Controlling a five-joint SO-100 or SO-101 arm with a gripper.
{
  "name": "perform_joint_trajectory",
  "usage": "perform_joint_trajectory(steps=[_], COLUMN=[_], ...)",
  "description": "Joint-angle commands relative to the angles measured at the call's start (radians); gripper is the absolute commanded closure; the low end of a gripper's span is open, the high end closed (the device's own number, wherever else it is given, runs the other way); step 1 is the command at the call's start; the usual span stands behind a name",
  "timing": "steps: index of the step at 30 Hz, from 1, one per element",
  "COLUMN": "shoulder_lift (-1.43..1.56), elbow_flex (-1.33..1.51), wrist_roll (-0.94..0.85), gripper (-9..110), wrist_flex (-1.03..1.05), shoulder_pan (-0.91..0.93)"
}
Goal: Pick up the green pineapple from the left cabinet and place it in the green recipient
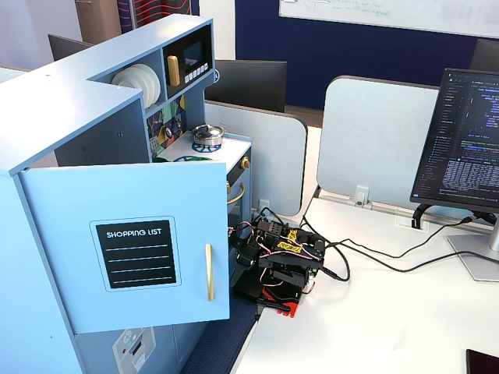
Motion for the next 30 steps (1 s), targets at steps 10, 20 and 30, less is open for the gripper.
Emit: perform_joint_trajectory(steps=[10, 20, 30], shoulder_lift=[-0.003, -0.02, -0.319], elbow_flex=[-0.008, -0.009, -0.175], wrist_roll=[0.123, 0.057, 0.097], gripper=[91, 88, 82], wrist_flex=[0.209, -0.054, -0.67], shoulder_pan=[0.057, -0.077, -0.477])
